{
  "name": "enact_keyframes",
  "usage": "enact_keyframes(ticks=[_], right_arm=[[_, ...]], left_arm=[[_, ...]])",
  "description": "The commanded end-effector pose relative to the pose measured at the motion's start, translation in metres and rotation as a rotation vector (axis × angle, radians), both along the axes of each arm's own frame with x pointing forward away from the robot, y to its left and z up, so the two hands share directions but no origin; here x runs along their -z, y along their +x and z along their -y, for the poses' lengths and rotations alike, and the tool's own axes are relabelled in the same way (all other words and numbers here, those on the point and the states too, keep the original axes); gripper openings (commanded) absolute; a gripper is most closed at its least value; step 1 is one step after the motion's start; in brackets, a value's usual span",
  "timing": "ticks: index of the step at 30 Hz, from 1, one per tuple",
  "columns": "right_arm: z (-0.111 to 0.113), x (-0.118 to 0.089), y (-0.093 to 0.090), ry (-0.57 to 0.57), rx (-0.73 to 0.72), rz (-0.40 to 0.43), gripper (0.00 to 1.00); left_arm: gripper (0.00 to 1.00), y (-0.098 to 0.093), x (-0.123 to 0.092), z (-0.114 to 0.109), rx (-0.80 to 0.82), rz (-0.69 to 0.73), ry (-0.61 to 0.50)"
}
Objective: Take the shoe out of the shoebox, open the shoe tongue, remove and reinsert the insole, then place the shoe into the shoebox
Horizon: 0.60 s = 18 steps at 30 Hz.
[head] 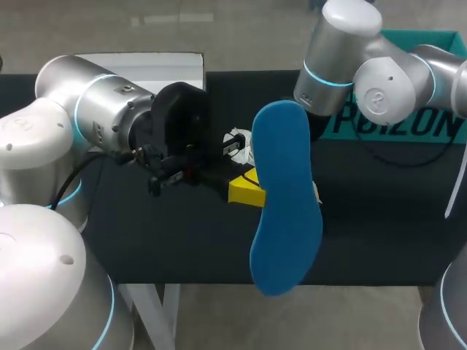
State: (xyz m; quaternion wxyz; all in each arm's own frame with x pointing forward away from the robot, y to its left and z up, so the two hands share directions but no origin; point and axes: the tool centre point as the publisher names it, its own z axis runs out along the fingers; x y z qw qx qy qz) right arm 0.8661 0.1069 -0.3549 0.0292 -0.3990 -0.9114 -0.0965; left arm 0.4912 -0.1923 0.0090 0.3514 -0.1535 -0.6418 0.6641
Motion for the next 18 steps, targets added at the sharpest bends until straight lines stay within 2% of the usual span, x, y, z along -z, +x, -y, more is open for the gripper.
enact_keyframes(ticks=[1, 5, 8, 12, 18], right_arm=[[0.009, -0.008, -0.009, 0.214, 0.66, 0.077, 0.0], [0.011, -0.014, -0.009, 0.234, 0.633, 0.056, 0.0], [0.007, -0.015, -0.008, 0.244, 0.605, 0.01, 0.0], [0.002, -0.007, -0.007, 0.259, 0.582, -0.049, 0.0], [0.002, 0.006, -0.006, 0.269, 0.532, -0.092, 0.0]], left_arm=[[0.0, 0.001, 0.001, 0.002, 0.003, -0.001, -0.003], [0.0, 0.001, 0.001, 0.002, 0.003, -0.001, -0.003], [0.0, 0.001, 0.001, 0.002, 0.003, -0.001, -0.003], [0.0, 0.001, 0.001, 0.002, 0.003, -0.001, -0.003], [0.0, 0.001, 0.001, 0.002, 0.003, -0.001, -0.003]])
